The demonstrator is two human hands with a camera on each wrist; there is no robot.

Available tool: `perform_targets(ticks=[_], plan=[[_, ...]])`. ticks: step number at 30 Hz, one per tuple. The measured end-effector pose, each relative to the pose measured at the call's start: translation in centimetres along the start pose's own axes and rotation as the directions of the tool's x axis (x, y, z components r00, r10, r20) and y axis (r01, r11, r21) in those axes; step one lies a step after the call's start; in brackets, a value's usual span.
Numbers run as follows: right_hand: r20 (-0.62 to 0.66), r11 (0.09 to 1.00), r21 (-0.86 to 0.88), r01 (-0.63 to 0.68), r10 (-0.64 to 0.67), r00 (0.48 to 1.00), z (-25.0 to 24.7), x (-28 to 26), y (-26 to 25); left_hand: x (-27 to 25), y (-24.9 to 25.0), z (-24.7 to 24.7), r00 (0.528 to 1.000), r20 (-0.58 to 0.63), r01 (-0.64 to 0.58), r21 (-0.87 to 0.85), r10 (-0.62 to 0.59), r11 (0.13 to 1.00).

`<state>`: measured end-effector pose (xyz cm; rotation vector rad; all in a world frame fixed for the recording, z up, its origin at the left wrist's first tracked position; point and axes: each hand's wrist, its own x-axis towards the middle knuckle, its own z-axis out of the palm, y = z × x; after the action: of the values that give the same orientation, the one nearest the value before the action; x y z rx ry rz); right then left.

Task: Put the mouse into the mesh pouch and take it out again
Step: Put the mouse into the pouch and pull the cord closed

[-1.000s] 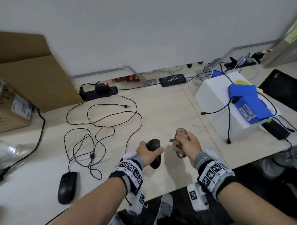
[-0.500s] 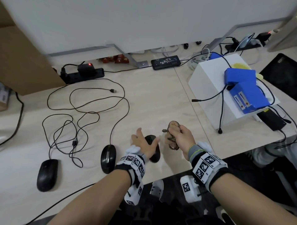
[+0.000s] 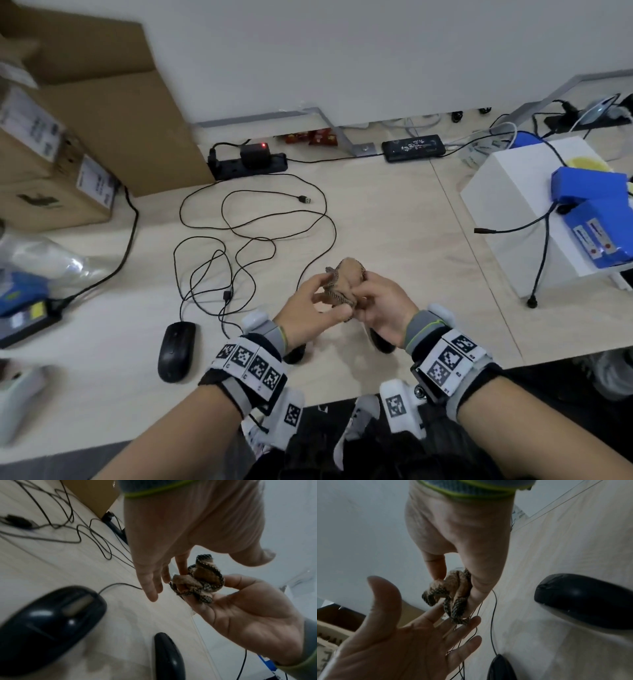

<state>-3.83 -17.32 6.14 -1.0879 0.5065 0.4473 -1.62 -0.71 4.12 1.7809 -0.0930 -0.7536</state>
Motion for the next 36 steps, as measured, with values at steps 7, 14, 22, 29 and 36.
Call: perform_targets(ticks=[7, 14, 22, 29, 36], plan=[[-0.102, 0.974, -0.224, 0.026, -0.05, 0.994, 5.1, 0.3, 1.8, -2.3, -0.8, -5.0, 0.988, -0.145, 0.022, -0.153, -0.044, 0.988], [-0.165, 0.858, -0.513, 0.008, -0.108, 0.98, 8.0, 1.2, 2.5, -2.7, -0.5, -8.5, 0.976, -0.156, 0.075, -0.415, -0.152, 0.907], [-0.086, 0.926, -0.373, 0.054, -0.092, 0.992, 9.0, 1.9, 2.6, -1.9, -0.1, -10.7, 0.952, -0.165, 0.093, -0.647, -0.258, 0.757], [-0.108, 0.978, -0.197, 0.071, -0.094, 0.99, 8.9, 2.6, 2.6, -1.8, -0.9, -10.8, 0.951, 0.185, 0.308, -0.457, -0.249, 0.835], [-0.144, 0.998, -0.064, 0.007, -0.016, 0.989, 8.4, 2.6, 2.6, -1.6, -1.1, -10.3, 0.99, 0.093, 0.144, -0.624, -0.109, 0.768]])
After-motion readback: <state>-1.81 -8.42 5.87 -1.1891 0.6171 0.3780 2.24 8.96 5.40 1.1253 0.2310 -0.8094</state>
